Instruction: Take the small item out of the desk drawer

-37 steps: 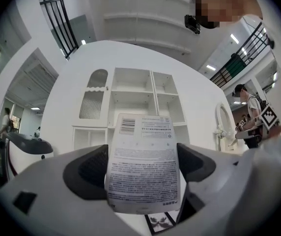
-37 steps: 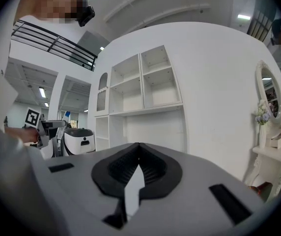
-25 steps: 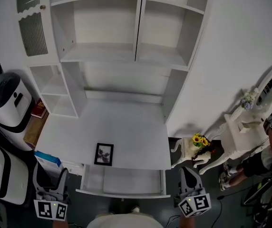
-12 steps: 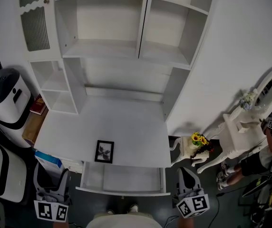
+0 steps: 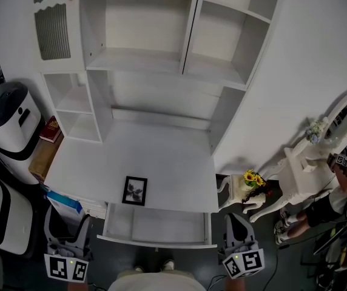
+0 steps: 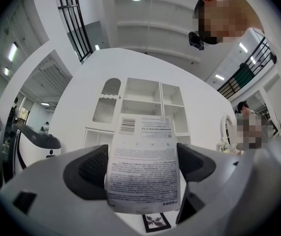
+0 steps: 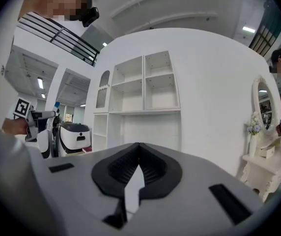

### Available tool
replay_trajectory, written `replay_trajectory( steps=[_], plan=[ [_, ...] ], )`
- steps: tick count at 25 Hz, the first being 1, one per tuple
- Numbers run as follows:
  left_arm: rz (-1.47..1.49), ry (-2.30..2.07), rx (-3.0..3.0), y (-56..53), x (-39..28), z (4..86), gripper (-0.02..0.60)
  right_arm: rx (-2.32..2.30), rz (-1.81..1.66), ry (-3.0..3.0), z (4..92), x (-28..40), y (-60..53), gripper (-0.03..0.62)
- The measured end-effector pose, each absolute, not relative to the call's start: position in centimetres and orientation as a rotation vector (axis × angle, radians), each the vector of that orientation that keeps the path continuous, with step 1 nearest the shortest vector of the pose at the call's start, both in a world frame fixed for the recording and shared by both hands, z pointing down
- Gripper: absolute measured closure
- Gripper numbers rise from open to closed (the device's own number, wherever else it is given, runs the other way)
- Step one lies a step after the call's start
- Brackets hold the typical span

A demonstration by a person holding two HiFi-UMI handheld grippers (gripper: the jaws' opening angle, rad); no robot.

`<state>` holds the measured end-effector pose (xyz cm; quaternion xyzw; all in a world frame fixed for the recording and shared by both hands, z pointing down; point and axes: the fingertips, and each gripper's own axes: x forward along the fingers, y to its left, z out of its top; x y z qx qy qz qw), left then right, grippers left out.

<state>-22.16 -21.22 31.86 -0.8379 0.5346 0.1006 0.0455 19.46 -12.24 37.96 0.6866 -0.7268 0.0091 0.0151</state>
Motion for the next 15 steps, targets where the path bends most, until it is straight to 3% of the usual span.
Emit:
replay_trajectory(
  steps=[15],
  plan=[
    [0.309,1.616,-2.583,-20.73,-22.03,31.79,0.138,2.152,0.053,-2.265,38.09,19.00,-11.41,0.583]
  ],
)
